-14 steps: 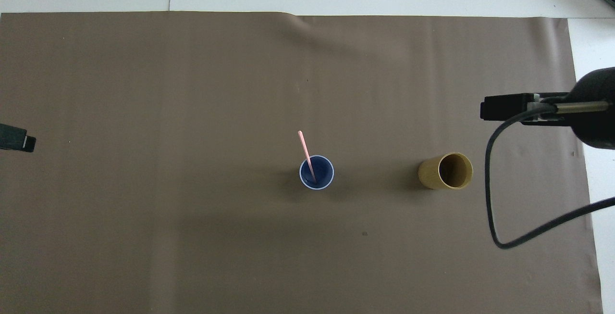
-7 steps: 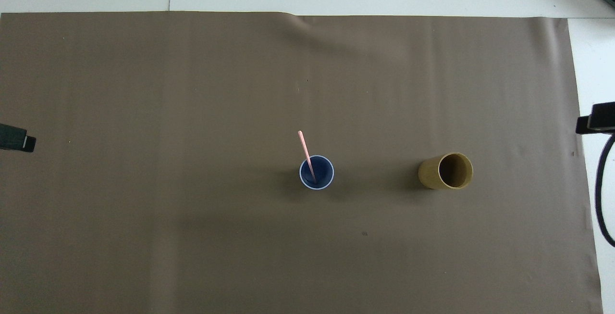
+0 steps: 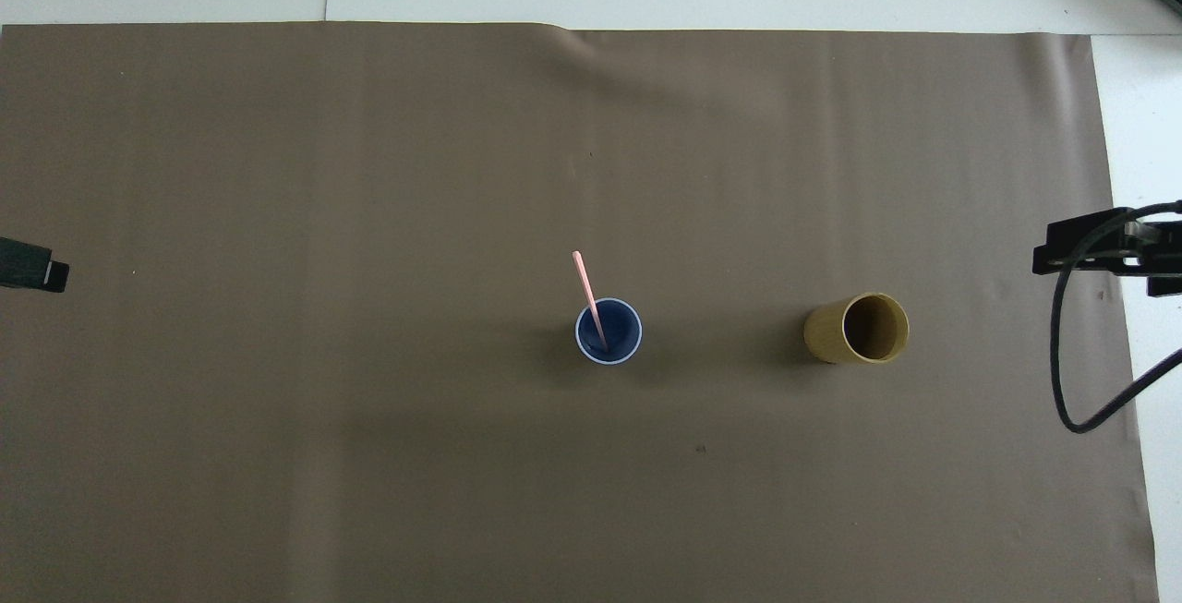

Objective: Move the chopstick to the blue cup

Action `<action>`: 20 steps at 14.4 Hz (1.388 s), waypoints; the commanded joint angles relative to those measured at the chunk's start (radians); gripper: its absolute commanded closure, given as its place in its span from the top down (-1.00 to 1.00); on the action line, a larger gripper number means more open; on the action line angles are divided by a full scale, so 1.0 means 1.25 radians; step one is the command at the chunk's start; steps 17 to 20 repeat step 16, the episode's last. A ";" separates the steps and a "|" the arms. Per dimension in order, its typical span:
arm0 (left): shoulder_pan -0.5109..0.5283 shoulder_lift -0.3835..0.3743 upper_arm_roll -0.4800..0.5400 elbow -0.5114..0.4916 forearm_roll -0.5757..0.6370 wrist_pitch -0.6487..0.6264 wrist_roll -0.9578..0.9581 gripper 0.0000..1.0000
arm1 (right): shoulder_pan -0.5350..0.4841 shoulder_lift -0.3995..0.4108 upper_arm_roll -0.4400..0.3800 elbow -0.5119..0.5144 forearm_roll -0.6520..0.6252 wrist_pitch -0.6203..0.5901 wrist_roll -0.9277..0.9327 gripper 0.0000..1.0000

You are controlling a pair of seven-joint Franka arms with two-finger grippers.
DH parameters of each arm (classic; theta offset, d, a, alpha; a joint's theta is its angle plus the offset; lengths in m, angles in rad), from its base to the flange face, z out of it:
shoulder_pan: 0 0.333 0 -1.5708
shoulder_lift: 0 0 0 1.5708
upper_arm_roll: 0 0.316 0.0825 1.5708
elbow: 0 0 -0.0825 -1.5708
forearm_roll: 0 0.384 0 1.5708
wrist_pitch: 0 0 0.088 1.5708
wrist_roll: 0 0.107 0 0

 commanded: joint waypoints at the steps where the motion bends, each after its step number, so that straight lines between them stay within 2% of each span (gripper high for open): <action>1: 0.008 -0.021 -0.008 -0.023 0.014 0.000 -0.007 1.00 | -0.019 -0.015 0.006 -0.011 -0.001 0.006 -0.019 1.00; 8: 0.008 -0.021 -0.008 -0.023 0.014 0.000 -0.007 1.00 | -0.031 -0.021 0.006 -0.033 -0.017 0.012 -0.079 1.00; 20: 0.006 -0.021 -0.008 -0.023 0.012 0.000 -0.007 1.00 | -0.031 -0.022 0.006 -0.035 -0.017 0.007 -0.070 1.00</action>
